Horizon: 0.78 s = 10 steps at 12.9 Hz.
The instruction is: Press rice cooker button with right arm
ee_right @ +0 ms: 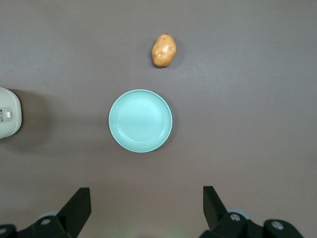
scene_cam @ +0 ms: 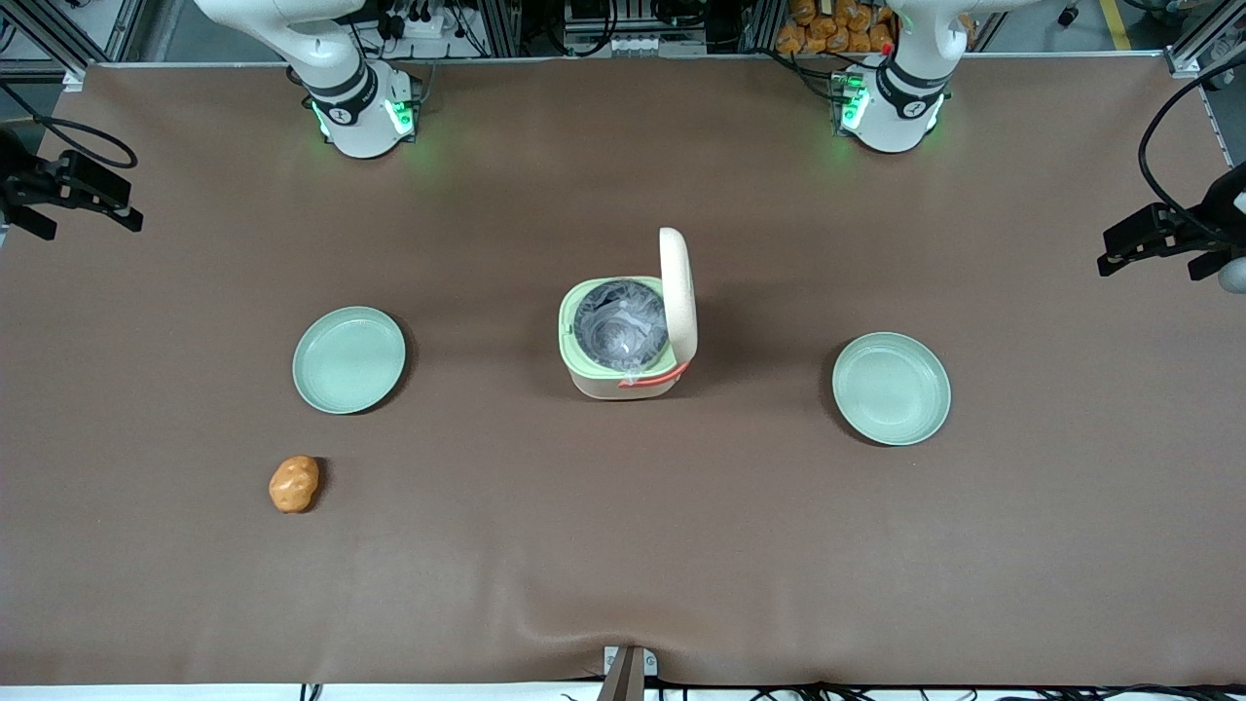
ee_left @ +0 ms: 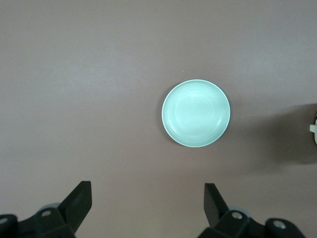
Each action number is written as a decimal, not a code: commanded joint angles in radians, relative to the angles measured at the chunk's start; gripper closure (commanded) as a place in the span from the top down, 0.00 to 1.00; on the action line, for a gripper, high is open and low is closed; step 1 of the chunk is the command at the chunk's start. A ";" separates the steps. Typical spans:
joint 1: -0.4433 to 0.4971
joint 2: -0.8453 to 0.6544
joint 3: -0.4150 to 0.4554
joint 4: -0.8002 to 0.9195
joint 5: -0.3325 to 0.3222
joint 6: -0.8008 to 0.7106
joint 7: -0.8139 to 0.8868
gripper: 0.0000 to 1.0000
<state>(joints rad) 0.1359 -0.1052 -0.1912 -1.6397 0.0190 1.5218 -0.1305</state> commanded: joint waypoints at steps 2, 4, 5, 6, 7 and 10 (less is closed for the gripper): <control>-0.001 -0.011 0.010 0.015 -0.011 0.008 0.002 1.00; 0.002 -0.002 0.010 0.031 -0.016 0.008 0.002 1.00; 0.002 0.002 0.010 0.040 -0.016 0.006 -0.001 1.00; 0.002 0.010 0.010 0.041 -0.016 0.008 -0.001 1.00; 0.004 0.010 0.010 0.041 -0.019 0.008 -0.001 1.00; 0.004 0.019 0.010 0.047 -0.019 0.008 -0.003 1.00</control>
<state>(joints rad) 0.1368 -0.0995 -0.1833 -1.6157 0.0176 1.5323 -0.1304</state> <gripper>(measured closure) 0.000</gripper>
